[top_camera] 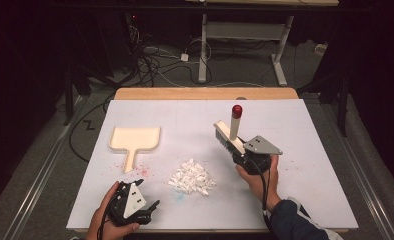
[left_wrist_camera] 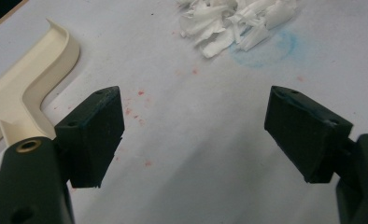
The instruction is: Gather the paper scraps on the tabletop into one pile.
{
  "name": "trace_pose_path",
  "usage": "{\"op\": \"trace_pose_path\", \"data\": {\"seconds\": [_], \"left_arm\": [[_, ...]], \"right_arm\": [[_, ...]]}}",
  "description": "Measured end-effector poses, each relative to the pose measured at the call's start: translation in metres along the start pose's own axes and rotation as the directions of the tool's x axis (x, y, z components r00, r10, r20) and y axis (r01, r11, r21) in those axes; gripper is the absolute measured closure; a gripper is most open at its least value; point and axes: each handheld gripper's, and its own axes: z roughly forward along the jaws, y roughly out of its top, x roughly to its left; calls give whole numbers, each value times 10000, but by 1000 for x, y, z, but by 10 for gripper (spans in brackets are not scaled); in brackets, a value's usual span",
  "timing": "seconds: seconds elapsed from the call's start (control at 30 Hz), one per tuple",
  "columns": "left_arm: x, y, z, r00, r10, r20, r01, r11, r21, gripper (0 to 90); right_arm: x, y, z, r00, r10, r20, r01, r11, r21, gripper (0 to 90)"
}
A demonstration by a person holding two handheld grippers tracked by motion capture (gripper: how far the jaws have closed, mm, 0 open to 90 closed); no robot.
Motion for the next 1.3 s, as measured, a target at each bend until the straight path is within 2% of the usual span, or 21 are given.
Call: {"op": "trace_pose_path", "data": {"seconds": [0.13, 0.2, 0.27, 0.43, 0.53, 0.57, 0.6, 0.63, 0.67, 0.73, 0.77, 0.8, 0.83, 0.9, 0.93, 1.03, 1.13, 1.17, 1.23, 1.3], "left_arm": [[0, 0, 0, 10000, 12, 93, -12, 10000, -10, 190], [-1, 0, 1, 9998, 110, 147, -112, 9999, 87, 189], [-1, 0, 2, 9997, 163, 181, -165, 9998, 125, 190], [-2, 0, 2, 9996, 127, 249, -130, 9999, 109, 189], [-2, 1, 1, 9995, 121, 277, -123, 9999, 82, 189], [-2, 1, 2, 9995, 104, 288, -107, 9999, 79, 189], [-2, 1, 2, 9995, 85, 305, -87, 9999, 65, 189], [-2, 0, 3, 9994, 88, 336, -90, 9999, 77, 189], [-2, 0, 3, 9993, 113, 364, -118, 9999, 119, 189], [-1, 0, 4, 9989, 102, 468, -110, 9998, 169, 189], [-1, 0, 4, 9983, 101, 581, -113, 9997, 196, 189], [-2, 0, 4, 9976, 140, 684, -158, 9995, 264, 189], [-4, 0, 5, 9974, 232, 682, -252, 9993, 292, 186], [-5, 1, 4, 9970, 356, 685, -377, 9989, 293, 184], [-5, 1, 3, 9971, 375, 663, -395, 9988, 279, 182], [-4, 0, 3, 9984, 271, 502, -287, 9991, 304, 182], [-1, -1, 3, 9997, 79, 233, -87, 9993, 353, 175], [0, -2, 2, 9998, -25, 173, 19, 9995, 315, 168], [2, -2, 1, 9998, -161, 73, 159, 9996, 235, 168], [3, -2, 1, 9998, -173, -23, 173, 9995, 256, 168]], "right_arm": [[-7, -8, 16, 9998, 139, 171, -149, 9982, 581, 679], [-6, -12, 24, 9997, 247, 28, -248, 9957, 891, 679], [-2, -12, 28, 9996, 259, -130, -248, 9965, 797, 680], [15, -10, 42, 9972, -434, -611, 474, 9967, 652, 676], [23, -8, 52, 9885, -788, -1291, 826, 9963, 238, 677], [26, -7, 55, 9826, -996, -1565, 1021, 9947, 76, 677], [34, -7, 56, 9691, -1413, -2024, 1473, 9890, 148, 674], [37, -7, 55, 9603, -1647, -2253, 1722, 9850, 137, 669], [37, -7, 55, 9603, -1647, -2253, 1722, 9850, 137, 669], [39, -5, 53, 9338, -1676, -3160, 1753, 9845, -41, 669], [40, -4, 51, 9164, -1795, -3578, 1856, 9825, -175, 671], [41, -2, 49, 8933, -1789, -4124, 1826, 9827, -306, 673], [44, -2, 47, 8822, -1879, -4317, 1937, 9806, -309, 674], [48, -1, 44, 8793, -2119, -4264, 2232, 9745, -240, 672], [49, -1, 42, 8712, -2141, -4419, 2271, 9736, -241, 672], [46, 0, 36, 8663, -2066, -4548, 2182, 9755, -276, 675], [39, 5, 29, 8480, -1968, -4921, 1991, 9788, -483, 678], [38, 7, 27, 8464, -2031, -4923, 2036, 9776, -531, 678], [38, 12, 21, 8519, -2407, -4651, 2366, 9692, -682, 677], [35, 16, 17, 8505, -2450, -4654, 2322, 9689, -858, 677]]}}
